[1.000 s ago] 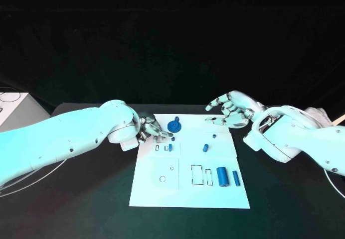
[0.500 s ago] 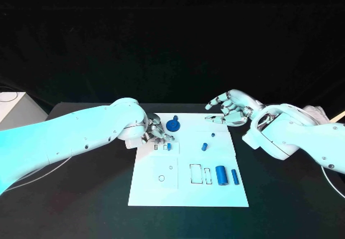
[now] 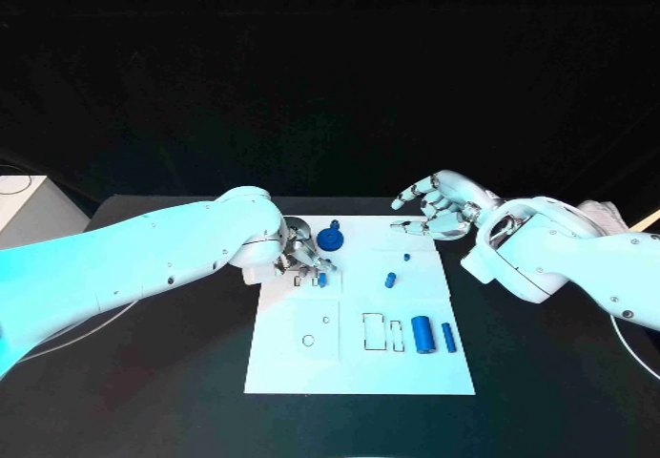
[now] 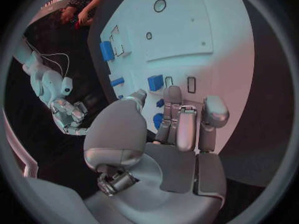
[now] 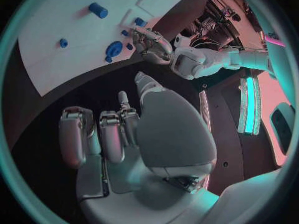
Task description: Assemble the parts on the task board
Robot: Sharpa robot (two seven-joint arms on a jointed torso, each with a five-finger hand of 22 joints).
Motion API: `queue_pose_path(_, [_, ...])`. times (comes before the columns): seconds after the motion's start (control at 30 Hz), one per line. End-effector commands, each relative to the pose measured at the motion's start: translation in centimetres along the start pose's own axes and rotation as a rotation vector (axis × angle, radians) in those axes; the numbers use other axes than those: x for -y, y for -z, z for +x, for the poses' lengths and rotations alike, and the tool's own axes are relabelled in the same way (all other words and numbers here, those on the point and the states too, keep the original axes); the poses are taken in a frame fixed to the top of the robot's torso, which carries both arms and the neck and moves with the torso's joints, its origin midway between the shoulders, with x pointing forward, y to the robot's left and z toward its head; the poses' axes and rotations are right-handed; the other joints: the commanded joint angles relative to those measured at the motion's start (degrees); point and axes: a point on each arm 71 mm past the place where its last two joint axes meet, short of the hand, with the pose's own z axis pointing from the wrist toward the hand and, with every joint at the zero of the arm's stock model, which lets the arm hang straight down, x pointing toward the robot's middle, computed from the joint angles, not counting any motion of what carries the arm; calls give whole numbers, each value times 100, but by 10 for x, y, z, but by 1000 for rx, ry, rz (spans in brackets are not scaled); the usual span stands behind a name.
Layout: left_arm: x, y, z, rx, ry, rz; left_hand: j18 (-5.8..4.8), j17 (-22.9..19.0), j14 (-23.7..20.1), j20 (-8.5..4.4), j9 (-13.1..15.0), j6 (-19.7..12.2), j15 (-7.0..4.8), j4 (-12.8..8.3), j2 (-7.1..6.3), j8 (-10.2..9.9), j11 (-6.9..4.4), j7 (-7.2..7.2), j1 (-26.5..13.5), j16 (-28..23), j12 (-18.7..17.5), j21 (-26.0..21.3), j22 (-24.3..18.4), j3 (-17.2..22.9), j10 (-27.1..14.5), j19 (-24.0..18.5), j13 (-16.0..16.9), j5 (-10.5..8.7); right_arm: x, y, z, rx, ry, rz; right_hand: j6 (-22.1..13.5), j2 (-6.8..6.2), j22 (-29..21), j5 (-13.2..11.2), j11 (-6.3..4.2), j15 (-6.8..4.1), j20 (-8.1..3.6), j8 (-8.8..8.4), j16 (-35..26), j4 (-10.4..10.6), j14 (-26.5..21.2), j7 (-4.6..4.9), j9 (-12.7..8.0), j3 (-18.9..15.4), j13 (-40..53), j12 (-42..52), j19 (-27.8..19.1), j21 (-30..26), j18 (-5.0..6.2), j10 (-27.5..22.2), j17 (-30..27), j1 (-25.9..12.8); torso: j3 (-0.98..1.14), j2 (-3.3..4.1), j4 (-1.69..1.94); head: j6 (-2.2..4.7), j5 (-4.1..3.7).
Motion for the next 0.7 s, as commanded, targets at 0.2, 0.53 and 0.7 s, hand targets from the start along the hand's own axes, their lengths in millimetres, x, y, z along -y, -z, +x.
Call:
queue_pose_path(0.2, [3, 0, 5, -57, -36, 2, -69, 258, 39, -10, 36, 6, 0, -18, 89, 35, -6, -14, 77, 47, 78, 39, 35, 52, -7, 52, 39, 43, 0, -1, 2, -20, 5, 4, -48, -36, 979, 35, 6, -17, -6, 27, -34, -4, 542, 0, -7, 38, 818, -29, 200, -29, 70, -28, 1312, -2, -3, -3, 6, -19, 0])
queue_pose_path(0.53, [5, 0, 7, -64, -40, 5, -76, 288, 52, -8, 71, 7, -4, -21, 118, 17, -13, -19, 212, 66, 126, 65, 83, 159, -10, 73, 70, 48, 0, -2, 2, -23, 9, 5, -48, -36, 979, 35, 6, -17, -6, 27, -34, -4, 542, 0, -7, 38, 818, -29, 200, -29, 70, -28, 1312, -2, -3, 6, 1, -19, 9])
queue_pose_path(0.7, [7, 0, 8, -65, -35, 10, -76, 297, 55, -8, 88, 11, -6, -21, 128, 9, -16, -23, 270, 71, 144, 71, 88, 226, -14, 70, 81, 50, 1, -2, 3, -25, 10, 7, -45, -36, 970, 42, 5, -18, -7, 33, -39, -3, 539, -1, -7, 43, 810, -37, 193, -44, 73, -35, 1301, -7, -5, 4, -2, -31, 10])
